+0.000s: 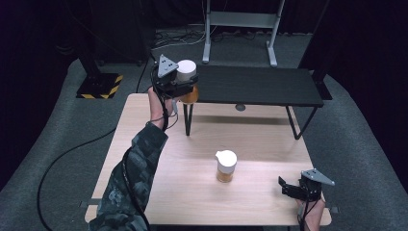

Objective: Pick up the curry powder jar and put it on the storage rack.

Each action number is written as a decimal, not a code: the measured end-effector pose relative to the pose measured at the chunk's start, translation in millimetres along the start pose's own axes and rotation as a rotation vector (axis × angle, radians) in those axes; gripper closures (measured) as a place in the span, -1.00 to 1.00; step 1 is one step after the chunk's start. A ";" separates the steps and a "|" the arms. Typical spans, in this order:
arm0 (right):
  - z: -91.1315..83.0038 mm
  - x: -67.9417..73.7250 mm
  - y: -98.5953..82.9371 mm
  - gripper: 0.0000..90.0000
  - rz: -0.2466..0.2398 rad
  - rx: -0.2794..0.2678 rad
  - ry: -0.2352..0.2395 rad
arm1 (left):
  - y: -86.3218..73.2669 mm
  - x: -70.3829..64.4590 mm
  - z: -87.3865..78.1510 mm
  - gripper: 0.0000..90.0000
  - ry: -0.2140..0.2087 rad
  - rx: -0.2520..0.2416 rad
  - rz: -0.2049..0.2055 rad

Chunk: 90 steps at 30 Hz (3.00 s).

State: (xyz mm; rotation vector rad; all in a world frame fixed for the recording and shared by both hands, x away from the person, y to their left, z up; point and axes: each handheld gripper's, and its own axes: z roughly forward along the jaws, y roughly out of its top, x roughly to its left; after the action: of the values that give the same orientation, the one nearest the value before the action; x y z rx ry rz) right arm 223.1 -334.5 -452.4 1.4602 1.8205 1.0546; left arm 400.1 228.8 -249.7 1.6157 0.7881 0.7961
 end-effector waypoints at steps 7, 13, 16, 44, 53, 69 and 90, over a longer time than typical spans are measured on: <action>0.0 -0.3 0.0 -0.98 0.001 0.000 0.001 | 3.4 3.6 10.4 -0.27 0.016 0.012 -0.007; 0.1 -0.7 0.0 -0.98 0.001 0.000 0.002 | 8.0 7.3 19.8 -0.27 0.021 0.027 -0.009; -0.2 -0.8 -0.5 -0.98 0.002 -0.003 0.002 | 7.6 9.6 25.1 -0.27 0.019 0.036 -0.021; -0.3 -0.2 -0.9 -0.98 -0.005 -0.005 0.003 | 12.5 15.4 30.3 -0.29 0.008 0.068 -0.021; 0.1 -0.7 -0.1 -0.98 -0.004 -0.001 0.005 | 36.4 26.5 13.1 -0.79 -0.028 0.149 -0.012; 1.1 0.3 1.9 -0.98 -0.008 0.010 0.001 | 30.2 19.8 -19.4 -1.00 -0.095 0.431 0.089; 2.2 4.2 4.0 -0.98 -0.022 0.022 -0.011 | -143.5 -3.7 -80.6 -1.00 0.015 0.607 -0.002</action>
State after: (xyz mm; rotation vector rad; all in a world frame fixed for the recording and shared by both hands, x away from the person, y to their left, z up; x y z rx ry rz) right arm 226.0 -329.5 -450.0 1.4522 1.8417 1.0167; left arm 319.3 292.1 -378.4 2.1402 1.1128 0.5947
